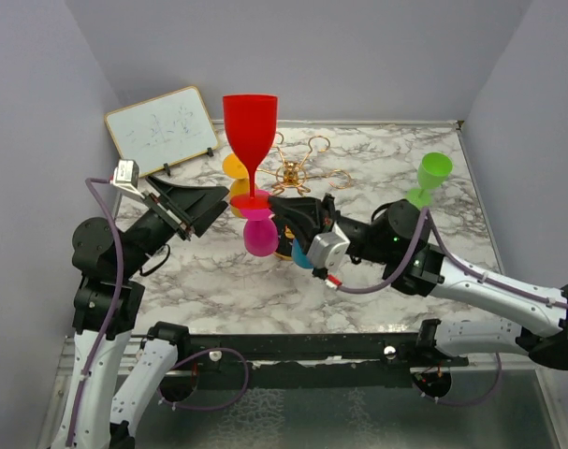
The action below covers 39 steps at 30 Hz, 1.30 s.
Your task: Take the wine glass off the wine glass rack
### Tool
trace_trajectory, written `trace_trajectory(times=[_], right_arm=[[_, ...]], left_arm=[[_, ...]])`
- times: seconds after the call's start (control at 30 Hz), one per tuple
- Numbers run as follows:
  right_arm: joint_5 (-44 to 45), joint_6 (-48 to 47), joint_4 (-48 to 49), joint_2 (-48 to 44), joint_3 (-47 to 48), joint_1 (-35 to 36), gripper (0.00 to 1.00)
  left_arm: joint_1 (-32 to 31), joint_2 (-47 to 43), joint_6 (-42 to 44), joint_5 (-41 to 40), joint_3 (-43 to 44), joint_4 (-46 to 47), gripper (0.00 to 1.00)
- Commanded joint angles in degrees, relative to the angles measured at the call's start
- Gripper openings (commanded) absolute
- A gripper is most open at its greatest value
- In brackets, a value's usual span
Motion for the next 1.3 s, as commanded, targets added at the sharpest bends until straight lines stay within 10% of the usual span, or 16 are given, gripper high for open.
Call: trace_trajectory(times=[0.0, 0.7, 1.13, 1.27], right_arm=[[13.3, -10.1, 10.4, 0.9, -3.9, 5.2, 0.01], [22.8, -23.8, 28.1, 7.8, -12.3, 14.8, 0.01], [25.6, -25.1, 30.1, 9.1, -13.4, 16.6, 0.01], [30.4, -21.4, 29.6, 4.1, -16.2, 17.2, 0.33]], left_arm=[[-0.1, -4.0, -9.3, -3.3, -2.3, 1.8, 0.81], [-0.1, -7.0, -20.1, 0.5, -10.9, 6.4, 0.68], [-0.1, -7.8, -21.4, 1.8, -13.1, 8.5, 0.00], [-0.1, -8.2, -18.2, 0.6, -13.9, 8.1, 0.00]])
